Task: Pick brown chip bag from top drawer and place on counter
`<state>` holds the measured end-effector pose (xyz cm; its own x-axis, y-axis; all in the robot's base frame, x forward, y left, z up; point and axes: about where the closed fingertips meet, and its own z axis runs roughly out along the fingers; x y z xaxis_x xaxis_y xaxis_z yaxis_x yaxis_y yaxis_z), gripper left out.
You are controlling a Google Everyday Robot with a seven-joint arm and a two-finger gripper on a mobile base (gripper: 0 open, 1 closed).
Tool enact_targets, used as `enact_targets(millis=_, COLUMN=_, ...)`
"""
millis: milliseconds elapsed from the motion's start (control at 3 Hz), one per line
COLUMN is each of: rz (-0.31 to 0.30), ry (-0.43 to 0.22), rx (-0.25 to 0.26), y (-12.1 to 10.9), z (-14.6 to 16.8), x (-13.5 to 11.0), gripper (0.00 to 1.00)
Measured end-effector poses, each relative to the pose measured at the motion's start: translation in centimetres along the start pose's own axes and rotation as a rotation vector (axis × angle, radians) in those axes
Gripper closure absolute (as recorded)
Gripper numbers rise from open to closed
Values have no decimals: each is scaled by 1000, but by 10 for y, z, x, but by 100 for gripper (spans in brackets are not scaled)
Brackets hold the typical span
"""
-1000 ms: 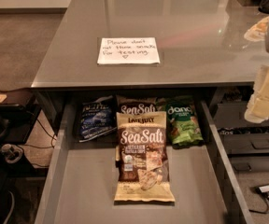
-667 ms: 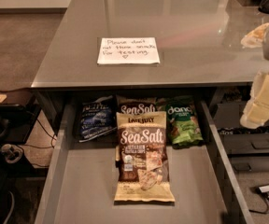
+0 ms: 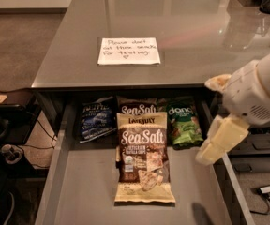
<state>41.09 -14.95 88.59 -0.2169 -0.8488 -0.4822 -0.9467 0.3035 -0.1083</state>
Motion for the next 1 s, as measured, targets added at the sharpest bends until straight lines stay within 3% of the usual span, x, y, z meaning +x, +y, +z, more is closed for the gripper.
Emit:
enact_targets(millis=667, rz=90, ry=-205, rx=-111, y=33, z=104, x=-12, gripper=0)
enact_targets(millis=1000, rz=90, ry=-205, rx=-111, y=33, z=104, x=-12, gripper=0)
